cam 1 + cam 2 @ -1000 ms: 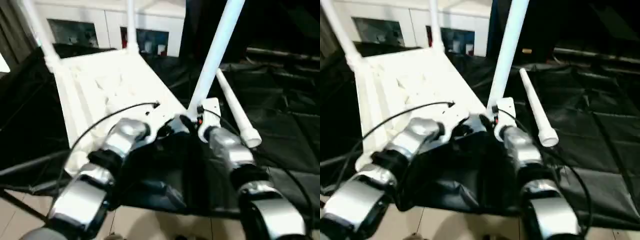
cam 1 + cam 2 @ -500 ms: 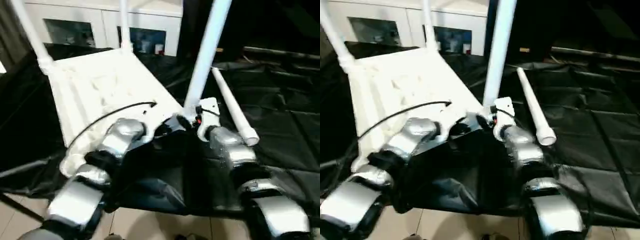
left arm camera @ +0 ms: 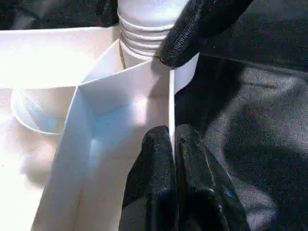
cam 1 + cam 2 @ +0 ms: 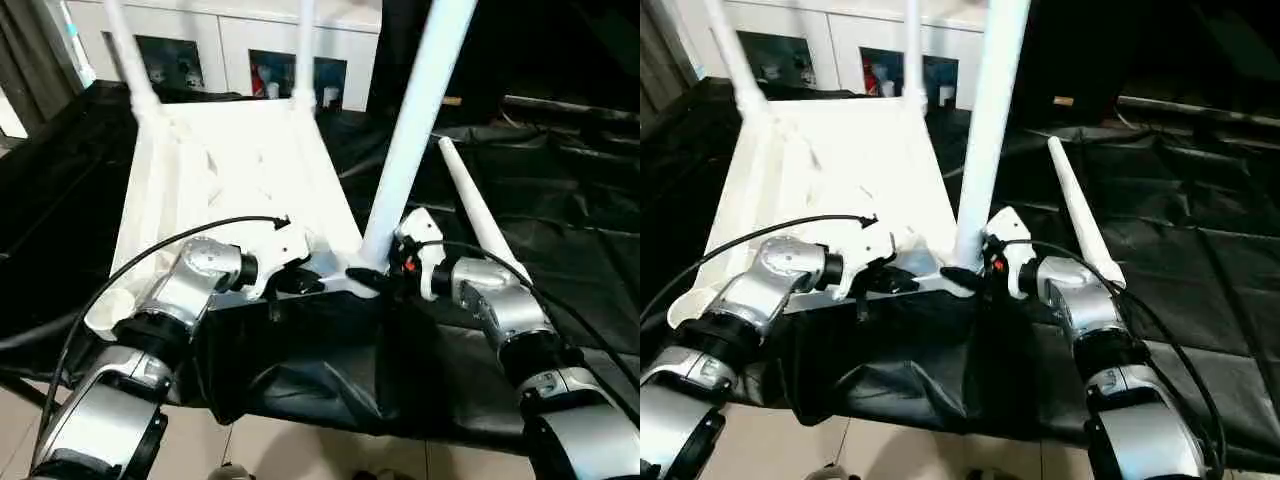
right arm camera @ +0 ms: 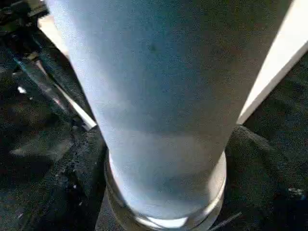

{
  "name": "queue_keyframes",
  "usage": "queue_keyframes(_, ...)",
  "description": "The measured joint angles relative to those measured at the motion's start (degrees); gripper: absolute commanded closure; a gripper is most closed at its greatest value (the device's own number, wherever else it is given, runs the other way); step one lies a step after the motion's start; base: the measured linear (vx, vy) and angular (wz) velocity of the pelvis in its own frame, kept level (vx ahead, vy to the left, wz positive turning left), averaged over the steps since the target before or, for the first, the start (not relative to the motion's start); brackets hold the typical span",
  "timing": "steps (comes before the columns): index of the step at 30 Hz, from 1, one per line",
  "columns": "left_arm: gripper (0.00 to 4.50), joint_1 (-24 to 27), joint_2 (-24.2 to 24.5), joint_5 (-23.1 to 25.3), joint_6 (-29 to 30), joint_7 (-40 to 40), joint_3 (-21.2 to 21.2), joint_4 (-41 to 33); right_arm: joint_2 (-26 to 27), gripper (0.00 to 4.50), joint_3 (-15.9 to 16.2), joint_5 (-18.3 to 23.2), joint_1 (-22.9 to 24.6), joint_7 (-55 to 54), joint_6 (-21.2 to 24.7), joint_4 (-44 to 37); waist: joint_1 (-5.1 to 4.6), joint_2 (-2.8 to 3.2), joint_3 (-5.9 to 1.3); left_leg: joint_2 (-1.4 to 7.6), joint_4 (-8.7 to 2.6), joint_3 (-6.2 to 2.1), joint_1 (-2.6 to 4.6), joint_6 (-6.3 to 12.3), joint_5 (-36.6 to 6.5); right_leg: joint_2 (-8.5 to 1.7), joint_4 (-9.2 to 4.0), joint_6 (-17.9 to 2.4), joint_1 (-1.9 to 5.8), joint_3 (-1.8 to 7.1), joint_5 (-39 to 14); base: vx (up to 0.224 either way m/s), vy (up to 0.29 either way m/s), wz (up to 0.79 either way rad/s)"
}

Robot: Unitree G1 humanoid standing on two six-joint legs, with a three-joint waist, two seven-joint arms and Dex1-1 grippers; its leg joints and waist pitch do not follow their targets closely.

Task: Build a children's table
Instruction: Rotate leg to tighten

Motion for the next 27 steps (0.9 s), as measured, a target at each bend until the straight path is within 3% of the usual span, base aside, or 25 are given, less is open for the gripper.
queue_keyframes(3,4.5,0.06,0.11,0.0,-0.05,-0.31,0.0,-0.02,-0.16,0.96,0.35,-0.04,0.23,0.47,0.1,-0.34,0.04,0.0,0.0,0.0,0.01,0.0,0.0,0.0,0.0,0.0,0.01,0.01,0.01,0.0,-0.01,0.0,0.0,0.0)
queue_keyframes(10,4.5,0.15,0.02,-0.01,-0.03,-0.05,0.03,-0.16,-0.01,1.6,0.19,0.23,0.76,0.75,1.17,-1.63,0.06,0.0,0.0,-0.01,0.01,0.0,0.01,0.0,0.0,0.0,0.01,0.02,0.02,0.01,-0.01,0.0,0.0,0.0)
queue_keyframes(13,4.5,-0.16,-0.98,0.61,0.57,2.65,0.03,0.45,1.32,1.7,-1.57,0.62,1.64,-2.91,1.29,-1.62,0.07,-0.01,0.0,-0.03,0.03,0.0,0.05,0.0,0.0,0.0,0.02,0.02,0.05,0.06,0.0,0.0,0.0,0.0)
queue_keyframes(23,4.5,-7.82,-13.73,2.47,10.69,25.3,2.21,10.84,11.52,1.75,-10.57,0.7,-4.51,-39.83,1.16,8.86,-0.21,0.01,-0.06,-0.2,0.05,0.01,0.19,-0.03,0.01,0.0,0.03,0.3,0.15,0.33,-0.09,0.0,0.0,0.0)
queue_keyframes(27,4.5,-8.38,-16.25,2.47,12.13,28.4,2.58,11.34,13.02,1.75,-11.2,0.36,-5.66,-46.15,0.25,10.37,-0.01,0.12,-0.15,-0.22,0.02,0.0,0.15,-0.02,0.0,-0.01,-0.01,0.37,0.2,0.35,-0.13,0.0,0.0,0.0)
